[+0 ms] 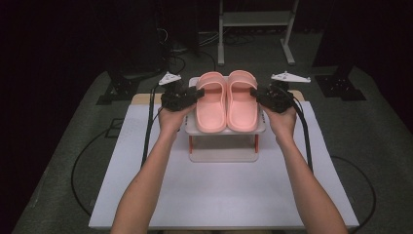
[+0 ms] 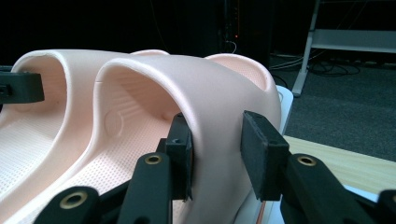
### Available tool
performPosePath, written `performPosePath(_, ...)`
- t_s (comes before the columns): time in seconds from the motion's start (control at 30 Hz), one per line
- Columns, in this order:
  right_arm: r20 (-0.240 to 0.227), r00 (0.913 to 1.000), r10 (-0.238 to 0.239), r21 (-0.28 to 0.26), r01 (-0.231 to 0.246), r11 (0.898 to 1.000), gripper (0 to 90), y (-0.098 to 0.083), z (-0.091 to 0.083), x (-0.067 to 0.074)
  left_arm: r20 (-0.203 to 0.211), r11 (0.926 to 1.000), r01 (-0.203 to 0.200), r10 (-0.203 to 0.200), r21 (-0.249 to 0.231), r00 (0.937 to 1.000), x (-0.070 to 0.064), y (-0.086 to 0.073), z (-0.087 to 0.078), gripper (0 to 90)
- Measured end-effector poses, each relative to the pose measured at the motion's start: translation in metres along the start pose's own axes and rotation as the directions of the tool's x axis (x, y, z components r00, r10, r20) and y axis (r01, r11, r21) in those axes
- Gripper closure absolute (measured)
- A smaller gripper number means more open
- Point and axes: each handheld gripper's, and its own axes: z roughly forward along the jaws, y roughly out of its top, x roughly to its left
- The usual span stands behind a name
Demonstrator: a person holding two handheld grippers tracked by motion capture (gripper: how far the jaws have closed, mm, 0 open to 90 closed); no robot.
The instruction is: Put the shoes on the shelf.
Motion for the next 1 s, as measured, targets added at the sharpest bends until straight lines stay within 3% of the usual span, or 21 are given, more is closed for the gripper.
performPosePath(0.2,-0.005,1.0000,-0.006,0.000,0.006,1.000,62.8,-0.001,0.000,-0.002,0.000,1.0000,-0.003,0.003,-0.002,1.0000,-0.002,0.000,0.000,54.7)
performPosePath(0.33,-0.036,0.9993,0.013,0.005,-0.012,1.000,58.7,-0.001,-0.003,-0.005,0.005,1.0000,-0.003,0.003,-0.009,1.0000,-0.003,0.001,-0.004,53.0)
performPosePath(0.5,-0.034,0.9994,-0.004,-0.012,0.004,1.000,56.7,-0.002,-0.009,-0.005,-0.013,0.9998,-0.014,0.014,-0.011,0.9998,-0.004,0.001,-0.009,48.5)
performPosePath(0.83,-0.068,0.9975,-0.020,-0.020,0.019,1.000,54.0,-0.005,-0.025,-0.006,0.014,0.9996,0.002,-0.001,-0.028,0.9999,-0.004,-0.004,-0.020,44.5)
performPosePath(1.0,-0.069,0.9972,-0.028,-0.016,0.027,1.000,54.6,-0.008,-0.030,-0.006,0.016,0.9996,-0.018,0.018,-0.022,0.9997,-0.005,-0.008,-0.023,46.4)
